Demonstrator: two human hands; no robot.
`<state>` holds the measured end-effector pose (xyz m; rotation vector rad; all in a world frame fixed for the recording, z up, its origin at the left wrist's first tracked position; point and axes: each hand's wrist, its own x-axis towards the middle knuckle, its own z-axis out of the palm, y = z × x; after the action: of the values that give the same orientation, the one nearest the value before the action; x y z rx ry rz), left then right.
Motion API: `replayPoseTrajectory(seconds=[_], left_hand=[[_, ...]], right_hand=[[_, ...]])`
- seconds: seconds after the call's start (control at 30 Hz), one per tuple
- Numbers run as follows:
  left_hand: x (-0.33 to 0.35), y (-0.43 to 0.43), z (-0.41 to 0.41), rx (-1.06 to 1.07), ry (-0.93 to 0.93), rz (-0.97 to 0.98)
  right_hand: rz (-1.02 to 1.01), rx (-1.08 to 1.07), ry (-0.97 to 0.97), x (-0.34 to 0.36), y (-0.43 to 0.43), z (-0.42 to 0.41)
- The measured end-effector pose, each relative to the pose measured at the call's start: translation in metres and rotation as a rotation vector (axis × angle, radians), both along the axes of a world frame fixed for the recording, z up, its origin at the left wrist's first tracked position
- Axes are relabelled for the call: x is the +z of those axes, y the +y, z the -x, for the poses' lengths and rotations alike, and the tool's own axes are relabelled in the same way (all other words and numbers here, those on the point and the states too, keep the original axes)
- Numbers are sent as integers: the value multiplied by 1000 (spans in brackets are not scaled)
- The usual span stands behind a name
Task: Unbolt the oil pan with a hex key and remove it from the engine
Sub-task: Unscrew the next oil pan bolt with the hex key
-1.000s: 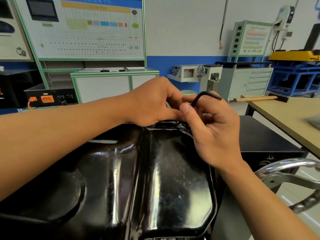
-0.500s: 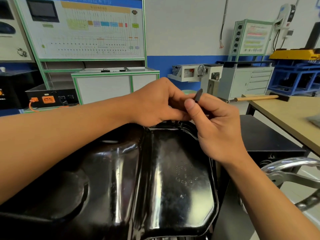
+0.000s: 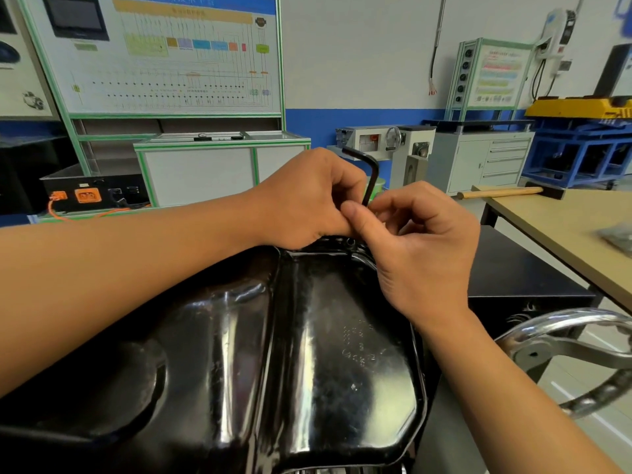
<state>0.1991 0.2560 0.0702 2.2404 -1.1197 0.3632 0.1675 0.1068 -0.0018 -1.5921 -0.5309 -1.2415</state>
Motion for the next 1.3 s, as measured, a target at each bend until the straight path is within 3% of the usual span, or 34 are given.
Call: replayPoseTrajectory(seconds=[0.17, 0.37, 0.47, 0.67, 0.97, 1.17, 1.3], left_hand=[[-2, 0, -3, -40, 28, 40], [1, 10, 0, -149, 214, -21], [3, 10, 1, -96, 167, -29], [1, 1, 0, -33, 89, -4], [1, 7, 2, -169, 178, -32], [-1, 1, -3, -45, 95, -4], [-1, 0, -2, -55, 93, -6]], right_hand=[[13, -72, 2, 0, 2, 1], [185, -71, 7, 2, -4, 0], [228, -43, 28, 3, -8, 0], [77, -24, -13, 6, -9, 1], [291, 59, 23, 8, -9, 3], [115, 26, 2, 6, -7, 3], [148, 5, -5, 8, -5, 2]])
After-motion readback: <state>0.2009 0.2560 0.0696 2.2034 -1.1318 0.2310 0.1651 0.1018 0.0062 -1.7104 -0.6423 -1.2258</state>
